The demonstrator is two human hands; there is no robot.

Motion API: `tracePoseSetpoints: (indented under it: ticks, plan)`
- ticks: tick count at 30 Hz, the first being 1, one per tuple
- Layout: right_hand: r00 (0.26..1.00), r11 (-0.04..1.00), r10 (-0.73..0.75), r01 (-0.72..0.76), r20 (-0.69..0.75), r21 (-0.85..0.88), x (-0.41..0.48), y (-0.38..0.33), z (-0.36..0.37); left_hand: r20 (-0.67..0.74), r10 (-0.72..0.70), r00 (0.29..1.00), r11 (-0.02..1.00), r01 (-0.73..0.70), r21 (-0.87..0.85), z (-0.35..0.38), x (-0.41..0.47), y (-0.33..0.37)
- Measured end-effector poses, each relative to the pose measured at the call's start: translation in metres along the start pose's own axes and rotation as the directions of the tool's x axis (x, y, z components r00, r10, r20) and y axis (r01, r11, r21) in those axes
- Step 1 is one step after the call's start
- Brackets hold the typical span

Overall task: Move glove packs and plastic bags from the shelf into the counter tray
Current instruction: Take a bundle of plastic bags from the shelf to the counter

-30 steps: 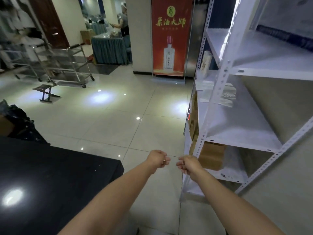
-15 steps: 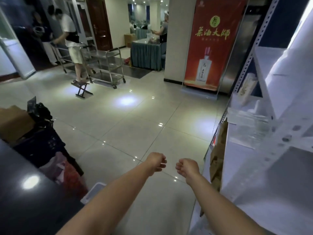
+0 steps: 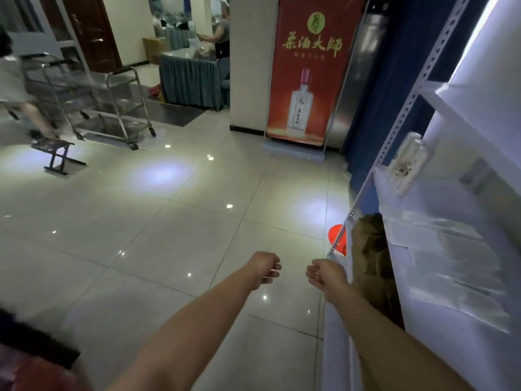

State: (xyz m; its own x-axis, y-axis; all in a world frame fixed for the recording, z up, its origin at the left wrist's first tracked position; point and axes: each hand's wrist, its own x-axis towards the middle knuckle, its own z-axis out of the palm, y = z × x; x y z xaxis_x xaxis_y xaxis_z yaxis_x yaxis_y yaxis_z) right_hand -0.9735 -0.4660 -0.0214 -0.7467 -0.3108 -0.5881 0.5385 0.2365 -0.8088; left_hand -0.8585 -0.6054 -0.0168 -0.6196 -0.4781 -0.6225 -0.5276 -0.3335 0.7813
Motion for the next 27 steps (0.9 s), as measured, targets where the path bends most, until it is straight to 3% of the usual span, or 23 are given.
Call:
tracePoseSetpoints:
  ticks: [7,10,13,20,24,27]
  plan:
    - [0.986,0.991,-0.040,0.059,-0.159,0.121,0.072,-0.090,-0.043,0.192,0.013,0.981,0.992,-0.037,0.122,0.067,0.068,0.098]
    - [0.971,0.965,-0.065,0.119,-0.230,0.232,0.098,-0.123,-0.073,0.288,0.038,0.957,0.981,-0.091,0.172,0.112,0.095,0.140]
    - [0.938,0.956,-0.098,0.182,-0.333,0.231,0.119,-0.154,-0.107,0.377,0.067,0.924,0.968,-0.151,0.198,0.158,0.114,0.183]
    - [0.867,0.902,-0.004,0.218,-0.499,0.372,0.156,-0.205,-0.210,0.525,0.088,0.846,0.914,-0.278,0.296,0.271,0.153,0.259]
    - [0.813,0.891,0.055,0.222,-0.580,0.395,0.155,-0.198,-0.244,0.598,-0.001,0.801,0.899,-0.261,0.351,0.321,0.163,0.263]
    - [0.766,0.858,0.102,0.255,-0.635,0.445,0.155,-0.194,-0.270,0.677,-0.046,0.735,0.852,-0.324,0.410,0.361,0.173,0.264]
